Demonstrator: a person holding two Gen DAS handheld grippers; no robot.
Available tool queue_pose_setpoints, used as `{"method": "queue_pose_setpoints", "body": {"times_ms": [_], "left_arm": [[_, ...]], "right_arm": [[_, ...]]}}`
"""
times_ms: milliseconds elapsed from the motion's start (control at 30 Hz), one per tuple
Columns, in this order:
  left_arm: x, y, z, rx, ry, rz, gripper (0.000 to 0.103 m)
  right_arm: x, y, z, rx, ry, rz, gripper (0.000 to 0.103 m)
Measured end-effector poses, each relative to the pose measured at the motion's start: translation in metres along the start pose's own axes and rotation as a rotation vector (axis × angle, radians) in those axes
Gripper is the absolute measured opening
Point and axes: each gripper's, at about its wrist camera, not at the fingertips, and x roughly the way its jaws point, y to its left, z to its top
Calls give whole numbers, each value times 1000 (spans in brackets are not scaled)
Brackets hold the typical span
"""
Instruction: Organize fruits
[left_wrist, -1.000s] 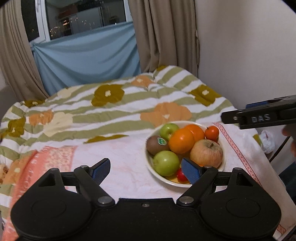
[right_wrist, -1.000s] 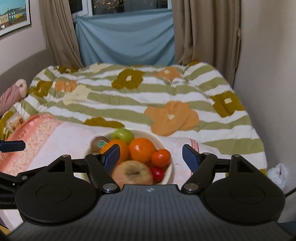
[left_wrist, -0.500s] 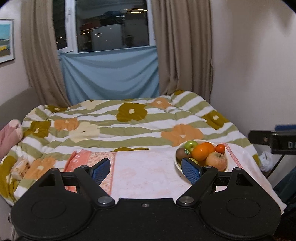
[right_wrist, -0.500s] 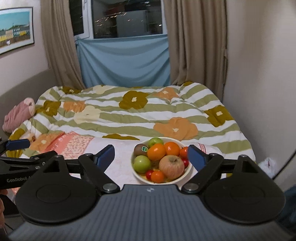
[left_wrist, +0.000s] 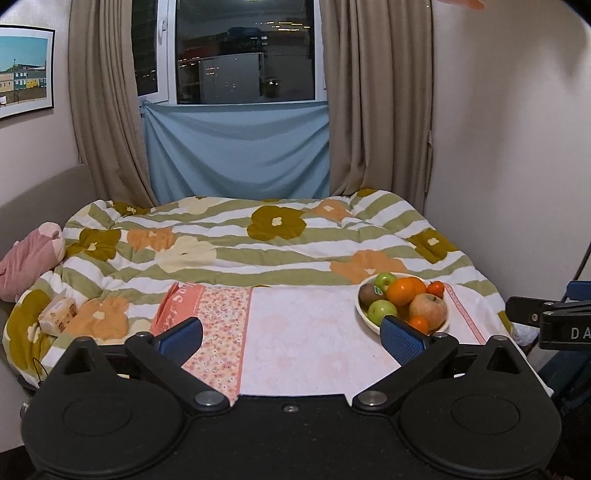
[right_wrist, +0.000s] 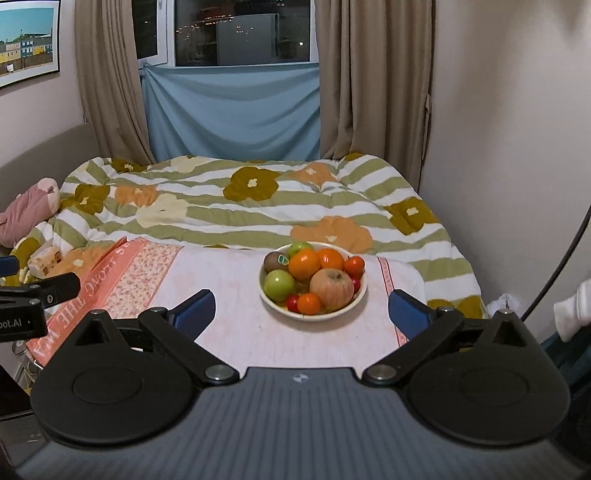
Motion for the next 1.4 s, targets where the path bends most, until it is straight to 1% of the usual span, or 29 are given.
{"method": "queue_pose_setpoints", "body": {"times_ms": [167,400,933,1400], "left_arm": [[-3,0,-3,16,-24,1,103],[-1,-1,-2,29,-28,-14,103],[4,-7,-2,47,-11,-6,103],[9,-9,-2,50,-2,-7,103]], "right_arm": [[1,-2,-3,19,8,-14,103],[2,-3,-3,34,17,-22,103],[11,-3,-3,40,34,-12,103],[20,-6,-10,51,46,-14,103]]}}
